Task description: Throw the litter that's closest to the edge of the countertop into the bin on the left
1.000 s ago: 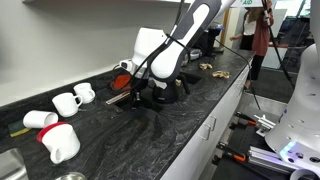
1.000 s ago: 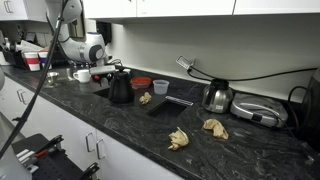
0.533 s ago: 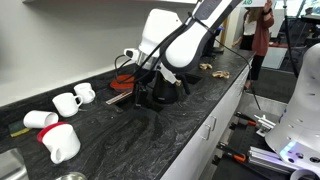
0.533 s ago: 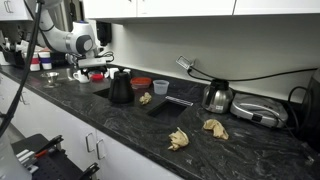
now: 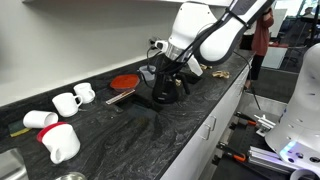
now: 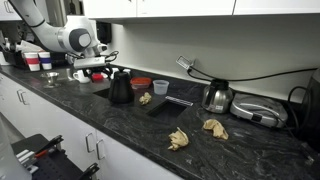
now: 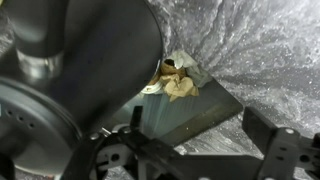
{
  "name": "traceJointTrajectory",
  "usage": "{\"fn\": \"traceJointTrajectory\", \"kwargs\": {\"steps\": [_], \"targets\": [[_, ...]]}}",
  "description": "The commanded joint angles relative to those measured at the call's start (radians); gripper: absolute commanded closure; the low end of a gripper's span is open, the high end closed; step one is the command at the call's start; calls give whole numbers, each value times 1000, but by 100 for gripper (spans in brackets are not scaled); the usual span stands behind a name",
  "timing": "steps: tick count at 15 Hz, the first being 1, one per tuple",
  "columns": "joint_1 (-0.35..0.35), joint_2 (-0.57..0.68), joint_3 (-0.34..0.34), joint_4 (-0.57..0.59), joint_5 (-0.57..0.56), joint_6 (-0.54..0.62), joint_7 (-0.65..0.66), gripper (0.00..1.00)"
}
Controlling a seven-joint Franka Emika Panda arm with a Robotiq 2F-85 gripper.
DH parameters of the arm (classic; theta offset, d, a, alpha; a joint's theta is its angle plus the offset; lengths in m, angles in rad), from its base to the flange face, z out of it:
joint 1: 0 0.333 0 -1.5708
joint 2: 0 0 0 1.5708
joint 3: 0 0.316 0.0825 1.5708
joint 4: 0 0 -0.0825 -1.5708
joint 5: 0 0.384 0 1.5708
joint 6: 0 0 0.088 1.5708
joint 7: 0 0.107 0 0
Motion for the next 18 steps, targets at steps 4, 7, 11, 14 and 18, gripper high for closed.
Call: {"fn": "traceJointTrajectory", "kwargs": {"steps": [4,7,11,14,18], "targets": [[-34,-190,-97,-167,-35,-51,81,0],[-53,-220,-132,-158,-40,-97,93,0],[-33,-219,-156,-156,-25,-93,72,0],[-32,-219,-157,-156,-25,-95,73,0],[-32,-219,-157,-156,-25,-96,74,0]]}}
